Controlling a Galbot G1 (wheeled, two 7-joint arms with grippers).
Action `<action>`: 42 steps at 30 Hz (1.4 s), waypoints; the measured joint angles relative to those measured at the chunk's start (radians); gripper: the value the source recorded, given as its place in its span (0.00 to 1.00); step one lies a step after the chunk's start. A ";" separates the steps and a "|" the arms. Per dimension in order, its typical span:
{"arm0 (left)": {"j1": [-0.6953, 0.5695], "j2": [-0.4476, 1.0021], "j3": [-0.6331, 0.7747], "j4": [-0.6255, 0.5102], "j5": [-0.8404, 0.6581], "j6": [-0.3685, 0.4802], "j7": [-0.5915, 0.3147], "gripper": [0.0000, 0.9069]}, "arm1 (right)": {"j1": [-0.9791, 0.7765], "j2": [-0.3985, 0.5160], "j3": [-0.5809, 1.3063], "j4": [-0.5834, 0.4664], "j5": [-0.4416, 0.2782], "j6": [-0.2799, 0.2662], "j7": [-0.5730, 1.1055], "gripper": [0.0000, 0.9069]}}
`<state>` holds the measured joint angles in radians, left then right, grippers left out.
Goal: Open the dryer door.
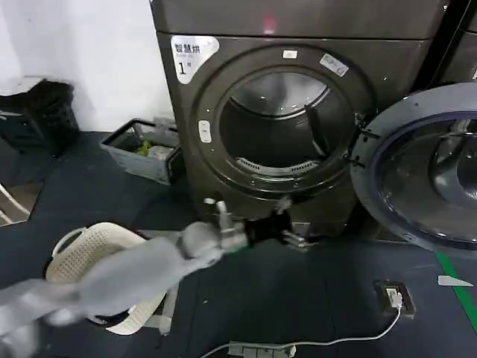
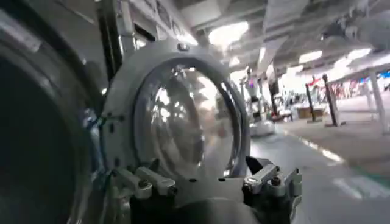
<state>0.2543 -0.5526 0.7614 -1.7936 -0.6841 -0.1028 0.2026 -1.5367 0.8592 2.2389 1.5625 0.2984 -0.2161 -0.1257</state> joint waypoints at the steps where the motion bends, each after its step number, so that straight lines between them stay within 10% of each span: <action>1: 0.000 0.030 0.000 -0.015 0.014 0.016 0.004 1.00 | 0.001 0.000 0.000 0.003 0.000 0.000 -0.001 1.00; 18: 0.000 0.414 -0.006 -0.118 0.148 0.343 0.149 1.00 | -0.003 0.009 0.011 0.013 0.003 -0.006 -0.022 1.00; 42: -0.026 0.557 -0.009 0.074 0.369 0.273 0.353 1.00 | -0.010 0.019 0.021 0.029 -0.003 -0.004 -0.031 1.00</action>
<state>0.2278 0.0039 0.7527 -1.7194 -0.3146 0.1704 0.5551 -1.5468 0.8778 2.2596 1.5919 0.2957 -0.2206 -0.1564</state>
